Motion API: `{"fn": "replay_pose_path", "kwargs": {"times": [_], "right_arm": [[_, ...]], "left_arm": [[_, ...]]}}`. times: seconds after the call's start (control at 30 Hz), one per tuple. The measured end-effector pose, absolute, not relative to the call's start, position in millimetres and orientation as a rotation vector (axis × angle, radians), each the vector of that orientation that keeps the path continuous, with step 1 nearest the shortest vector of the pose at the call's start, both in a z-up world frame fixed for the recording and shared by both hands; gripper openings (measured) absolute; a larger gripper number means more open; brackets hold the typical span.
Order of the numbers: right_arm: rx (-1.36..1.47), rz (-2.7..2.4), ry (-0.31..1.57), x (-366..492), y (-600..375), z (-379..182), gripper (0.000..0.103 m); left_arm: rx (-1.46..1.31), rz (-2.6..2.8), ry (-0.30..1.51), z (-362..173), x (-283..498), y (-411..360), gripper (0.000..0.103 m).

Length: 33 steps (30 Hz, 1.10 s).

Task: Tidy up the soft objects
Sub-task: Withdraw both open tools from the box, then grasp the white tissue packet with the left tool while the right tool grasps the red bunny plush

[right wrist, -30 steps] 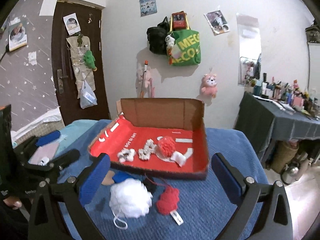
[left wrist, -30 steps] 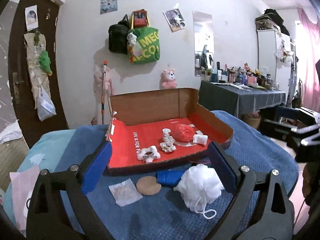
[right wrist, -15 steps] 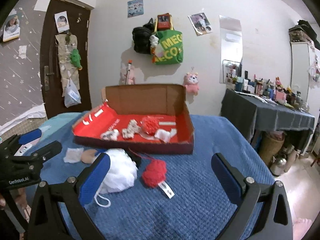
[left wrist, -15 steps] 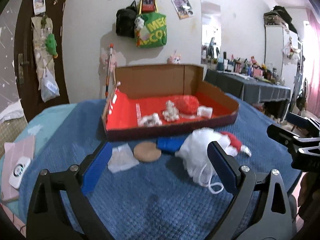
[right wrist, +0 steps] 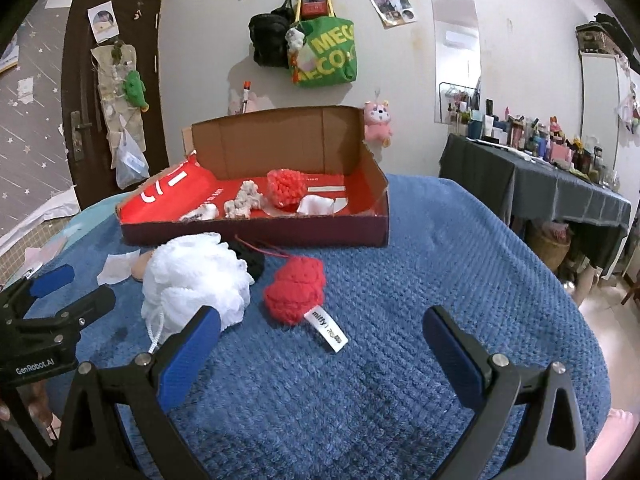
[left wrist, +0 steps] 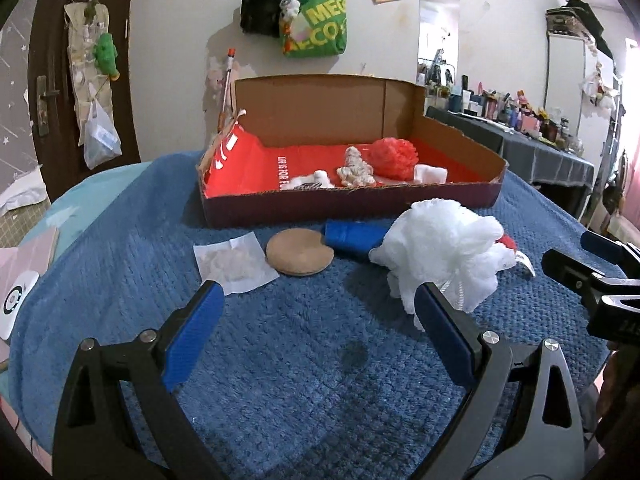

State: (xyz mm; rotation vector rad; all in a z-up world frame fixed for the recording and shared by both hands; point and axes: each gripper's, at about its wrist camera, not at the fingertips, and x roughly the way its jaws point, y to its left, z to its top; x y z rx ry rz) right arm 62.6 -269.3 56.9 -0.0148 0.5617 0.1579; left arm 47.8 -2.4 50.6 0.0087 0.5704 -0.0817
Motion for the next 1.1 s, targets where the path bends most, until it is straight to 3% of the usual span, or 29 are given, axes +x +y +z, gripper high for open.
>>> {"fn": "replay_pose_path", "kwargs": {"times": [1.1], "right_arm": [[0.038, 0.168, 0.813, 145.8, -281.1, 44.3, 0.103]], "left_arm": [[0.052, -0.031, 0.797, 44.8, 131.5, 29.5, 0.097]]}}
